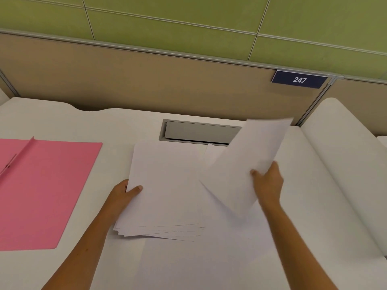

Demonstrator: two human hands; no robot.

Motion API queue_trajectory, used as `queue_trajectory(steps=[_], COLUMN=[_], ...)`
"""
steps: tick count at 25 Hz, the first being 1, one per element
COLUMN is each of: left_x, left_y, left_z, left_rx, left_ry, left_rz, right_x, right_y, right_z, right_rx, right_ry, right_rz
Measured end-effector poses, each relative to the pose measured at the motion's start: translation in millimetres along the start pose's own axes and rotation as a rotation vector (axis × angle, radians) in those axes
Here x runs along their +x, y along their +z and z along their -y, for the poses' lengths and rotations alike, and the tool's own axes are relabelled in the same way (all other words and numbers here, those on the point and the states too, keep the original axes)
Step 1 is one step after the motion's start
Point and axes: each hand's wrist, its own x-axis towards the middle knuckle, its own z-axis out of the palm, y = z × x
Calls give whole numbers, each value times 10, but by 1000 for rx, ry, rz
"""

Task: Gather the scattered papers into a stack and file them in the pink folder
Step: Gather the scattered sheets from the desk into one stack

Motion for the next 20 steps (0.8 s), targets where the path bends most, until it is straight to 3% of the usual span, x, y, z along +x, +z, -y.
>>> queue_trajectory(steps=[3, 7, 10, 15, 18, 20], left_x=[10, 0, 24, 52, 57, 28], left_y=[-13, -17, -43, -70, -49, -22], left_z=[-6, -44, -28, -9, -19, -45], left_rx=[-26, -30, -45, -46, -68, -112], left_ry=[-36, -63, -100, -174, -193, -184], left_rz=[7, -2, -16, 11, 26, 27], right_x=[278, 351, 45, -443, -512, -471], right_y=[-171, 314, 973, 1467, 1460, 1423], right_z=[444, 493, 246, -16, 53, 94], right_rx=[5, 309, 206, 16, 363, 492], right_ry=[-170, -61, 43, 105, 311, 335], right_rz=[62, 434, 621, 677, 799, 818])
